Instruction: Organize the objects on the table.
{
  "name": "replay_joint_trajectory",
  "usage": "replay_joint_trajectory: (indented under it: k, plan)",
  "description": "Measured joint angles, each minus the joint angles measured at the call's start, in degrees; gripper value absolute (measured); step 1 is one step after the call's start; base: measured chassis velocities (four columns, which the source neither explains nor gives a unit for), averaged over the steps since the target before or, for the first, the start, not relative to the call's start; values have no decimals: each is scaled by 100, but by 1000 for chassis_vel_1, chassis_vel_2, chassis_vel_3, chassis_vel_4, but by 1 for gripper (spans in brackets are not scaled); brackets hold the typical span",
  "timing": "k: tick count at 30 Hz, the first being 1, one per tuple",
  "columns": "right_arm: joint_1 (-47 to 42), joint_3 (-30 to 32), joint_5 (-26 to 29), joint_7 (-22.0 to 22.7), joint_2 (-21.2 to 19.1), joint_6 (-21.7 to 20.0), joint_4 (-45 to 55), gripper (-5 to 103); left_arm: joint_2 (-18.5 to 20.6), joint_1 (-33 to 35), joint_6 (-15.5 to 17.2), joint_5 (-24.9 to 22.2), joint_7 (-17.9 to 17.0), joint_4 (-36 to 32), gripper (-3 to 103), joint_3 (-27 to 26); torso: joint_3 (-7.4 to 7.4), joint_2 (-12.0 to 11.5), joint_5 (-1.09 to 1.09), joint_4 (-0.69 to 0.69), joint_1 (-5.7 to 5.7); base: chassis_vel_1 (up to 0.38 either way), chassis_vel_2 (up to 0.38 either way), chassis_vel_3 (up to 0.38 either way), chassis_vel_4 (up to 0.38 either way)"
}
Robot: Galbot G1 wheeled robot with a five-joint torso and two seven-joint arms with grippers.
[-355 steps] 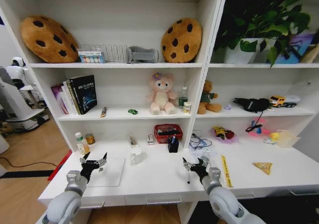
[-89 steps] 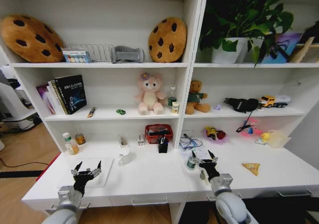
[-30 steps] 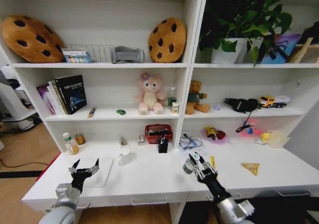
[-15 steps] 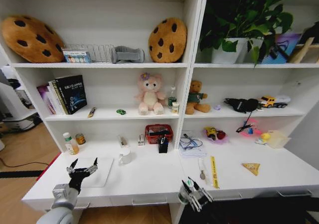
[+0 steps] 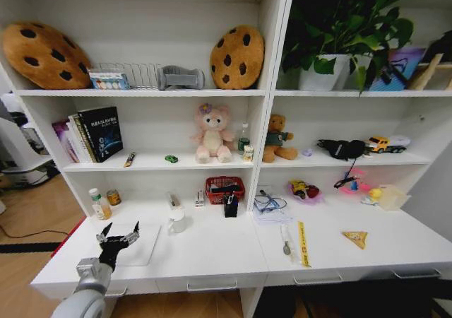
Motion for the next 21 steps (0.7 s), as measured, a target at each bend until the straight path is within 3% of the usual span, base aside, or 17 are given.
replay_joint_trajectory:
  k: [8, 10, 14, 17, 21]
  plan:
    - [785, 156, 312, 14, -127, -330, -1025, 30, -28, -32, -3, 57, 18, 125, 100, 83, 0, -1, 1, 1, 1, 0, 0, 0, 0]
    - [1228, 220, 402, 16, -138, -683, -1398, 30, -43, -46, -14, 76, 35, 191, 100, 96, 0, 0, 1, 1, 1, 0, 0, 0, 0]
    - [1651, 228, 514, 0, -172, -941, -1819, 30, -56, -69, -25, 87, 40, 247, 100, 111, 1, -1, 0, 0, 1, 0, 0, 0, 0]
    - [2605, 170, 583, -57, -177, -1346, -2639, 30, -65, -106, -28, 109, 41, 348, 100, 176, 1, -1, 0, 1, 1, 0, 0, 0, 0]
    - [3039, 73, 599, -78, -164, -1561, -2960, 30, -67, -116, -28, 121, 41, 408, 100, 207, 1, -1, 0, 2, 1, 0, 0, 0, 0]
